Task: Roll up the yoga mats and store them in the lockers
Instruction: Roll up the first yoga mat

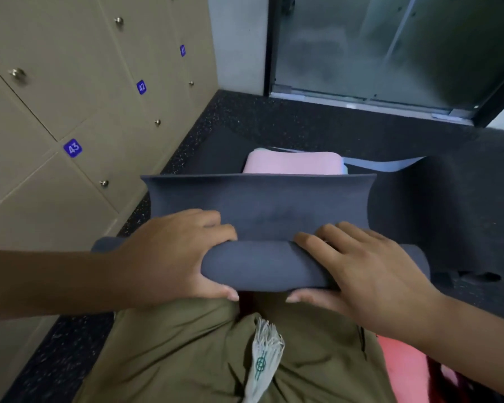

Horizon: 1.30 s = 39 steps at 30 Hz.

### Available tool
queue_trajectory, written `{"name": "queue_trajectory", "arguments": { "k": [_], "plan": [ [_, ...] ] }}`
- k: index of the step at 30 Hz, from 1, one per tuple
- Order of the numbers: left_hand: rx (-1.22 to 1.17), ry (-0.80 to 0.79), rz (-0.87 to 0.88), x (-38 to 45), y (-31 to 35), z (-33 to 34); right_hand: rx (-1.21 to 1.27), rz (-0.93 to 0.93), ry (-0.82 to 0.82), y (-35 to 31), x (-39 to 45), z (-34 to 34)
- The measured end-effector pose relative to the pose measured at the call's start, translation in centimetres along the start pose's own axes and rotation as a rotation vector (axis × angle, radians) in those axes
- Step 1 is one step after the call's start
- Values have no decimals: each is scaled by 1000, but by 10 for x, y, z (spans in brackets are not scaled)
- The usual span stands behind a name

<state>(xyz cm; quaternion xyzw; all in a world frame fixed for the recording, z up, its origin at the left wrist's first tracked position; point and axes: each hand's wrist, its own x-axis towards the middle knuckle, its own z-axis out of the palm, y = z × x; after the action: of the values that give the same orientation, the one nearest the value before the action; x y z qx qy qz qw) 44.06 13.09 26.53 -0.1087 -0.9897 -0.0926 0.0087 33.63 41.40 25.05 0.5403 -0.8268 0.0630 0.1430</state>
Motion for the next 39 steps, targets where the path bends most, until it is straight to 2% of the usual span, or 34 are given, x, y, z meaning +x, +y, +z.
{"name": "queue_trajectory", "arguments": {
  "k": [6,10,18,22,27,32,35,39],
  "plan": [
    [-136,-121,-88,-11,-3,27,48,-53,3,-4,2,15],
    [-162,-158,-72,-9,-9,32,128,-59,-25,0,4,23],
    [-142,-46,65,-3,-11,32,319,29,-175,17,20,28],
    [-123,-10,97,4,-18,35,335,68,-226,22,26,28],
    [-208,-118,91,22,-33,34,209,128,-133,14,25,28],
    [-356,-281,27,42,-49,31,90,84,-32,7,14,40],
    [-356,-259,39,48,-53,28,130,108,-8,10,17,48],
    [-341,-125,20,47,-53,24,196,125,-74,22,29,48]
  ]
}}
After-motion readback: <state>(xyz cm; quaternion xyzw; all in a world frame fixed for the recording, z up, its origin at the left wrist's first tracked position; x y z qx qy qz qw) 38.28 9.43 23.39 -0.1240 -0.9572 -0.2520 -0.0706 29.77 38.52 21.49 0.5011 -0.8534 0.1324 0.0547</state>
